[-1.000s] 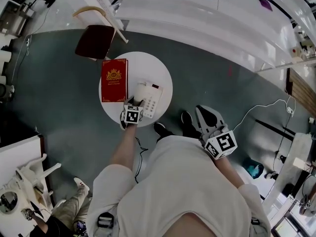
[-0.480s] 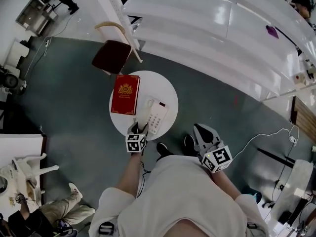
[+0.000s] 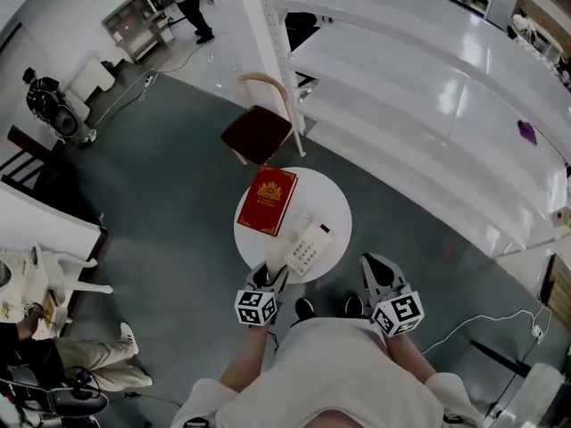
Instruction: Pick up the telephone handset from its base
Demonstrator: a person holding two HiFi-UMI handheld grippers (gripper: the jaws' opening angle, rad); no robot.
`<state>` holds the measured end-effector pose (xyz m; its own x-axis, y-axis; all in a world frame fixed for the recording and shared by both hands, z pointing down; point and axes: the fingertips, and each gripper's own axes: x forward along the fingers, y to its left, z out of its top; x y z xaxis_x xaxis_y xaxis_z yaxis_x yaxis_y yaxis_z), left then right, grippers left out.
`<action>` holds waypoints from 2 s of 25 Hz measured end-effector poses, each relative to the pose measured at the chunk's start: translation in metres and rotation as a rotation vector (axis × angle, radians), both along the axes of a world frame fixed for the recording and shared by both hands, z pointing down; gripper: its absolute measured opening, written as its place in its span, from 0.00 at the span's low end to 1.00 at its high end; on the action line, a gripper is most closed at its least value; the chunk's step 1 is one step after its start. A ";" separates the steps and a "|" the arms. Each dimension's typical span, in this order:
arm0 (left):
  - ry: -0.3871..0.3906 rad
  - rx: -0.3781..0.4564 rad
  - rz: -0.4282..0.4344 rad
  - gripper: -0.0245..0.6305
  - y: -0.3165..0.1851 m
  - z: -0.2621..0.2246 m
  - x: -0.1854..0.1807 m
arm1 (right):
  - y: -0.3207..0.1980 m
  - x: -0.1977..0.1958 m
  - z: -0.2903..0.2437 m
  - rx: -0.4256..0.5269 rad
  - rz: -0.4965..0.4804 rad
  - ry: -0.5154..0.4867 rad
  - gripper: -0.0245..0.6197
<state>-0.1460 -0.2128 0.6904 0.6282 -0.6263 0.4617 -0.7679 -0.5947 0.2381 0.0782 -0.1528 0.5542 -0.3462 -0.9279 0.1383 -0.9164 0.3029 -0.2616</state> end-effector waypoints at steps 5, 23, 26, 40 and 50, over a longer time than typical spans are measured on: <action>0.095 0.093 -0.005 0.38 0.010 -0.046 -0.002 | -0.011 -0.011 -0.011 0.035 -0.054 -0.003 0.05; 0.313 0.306 -0.053 0.38 0.016 -0.162 -0.017 | -0.025 -0.024 -0.045 0.114 -0.116 -0.015 0.05; 0.330 0.323 -0.046 0.38 0.019 -0.169 -0.017 | -0.023 -0.025 -0.046 0.115 -0.117 -0.004 0.05; 0.366 0.353 -0.048 0.38 0.014 -0.185 -0.014 | -0.022 -0.021 -0.050 0.122 -0.111 0.007 0.05; 0.371 0.349 -0.036 0.38 0.013 -0.187 -0.007 | -0.023 -0.022 -0.050 0.119 -0.111 0.005 0.05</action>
